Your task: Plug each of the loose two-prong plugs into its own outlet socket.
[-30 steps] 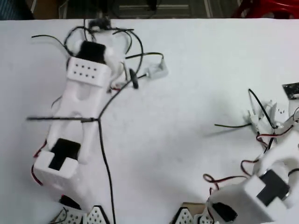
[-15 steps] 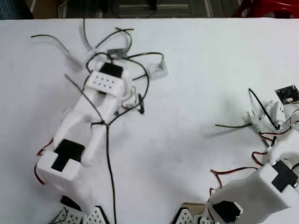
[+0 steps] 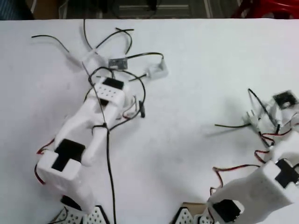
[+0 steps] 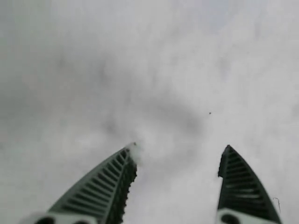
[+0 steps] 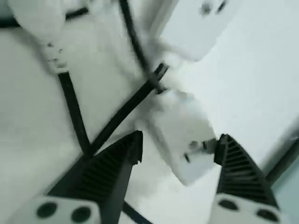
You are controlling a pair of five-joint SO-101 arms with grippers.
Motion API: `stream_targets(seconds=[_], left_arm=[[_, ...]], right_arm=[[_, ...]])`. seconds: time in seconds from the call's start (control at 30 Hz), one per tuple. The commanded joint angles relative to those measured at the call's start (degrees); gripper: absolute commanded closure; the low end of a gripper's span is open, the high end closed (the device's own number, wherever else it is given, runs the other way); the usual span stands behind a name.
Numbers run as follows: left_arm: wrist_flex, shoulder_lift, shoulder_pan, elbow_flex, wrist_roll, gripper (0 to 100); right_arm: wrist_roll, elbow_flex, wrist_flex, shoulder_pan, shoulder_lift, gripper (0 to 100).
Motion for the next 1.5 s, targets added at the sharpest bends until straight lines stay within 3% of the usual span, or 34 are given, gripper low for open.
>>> stream_targets(seconds=[0.0,0.3,0.5,0.87,1.03,1.13,1.23,1.47], left_arm=[[-5.5,-3.6,0.3,2.2,-0.4,72],[-6.4,-3.6,0.3,2.8,-0.6,72],[-6.4,-3.6,0.2,2.8,-0.7,72],[-6.4,-3.6,0.2,2.8,-0.7,72],[-6.3,-3.6,0.2,2.8,-0.8,72],[-6.3,-3.6,0.2,2.8,-0.8,72],[-6.3,-3.6,0.2,2.8,-0.8,72],[-6.3,-3.8,-2.5,2.4,-0.4,72]], right_arm=[[0.6,0.2,3.8,1.8,-0.5,75.5],[0.6,-0.1,9.5,1.8,-0.9,76.2],[0.7,0.1,7.3,0.0,-0.3,89.6],[0.7,-0.3,5.8,-1.0,4.6,78.8],[1.7,-0.3,5.5,-1.4,4.2,78.4],[6.9,-0.3,6.4,-1.9,3.4,88.0],[7.2,-0.3,9.5,-2.3,0.6,98.5],[6.9,-0.3,23.2,-6.9,-17.0,98.0]])
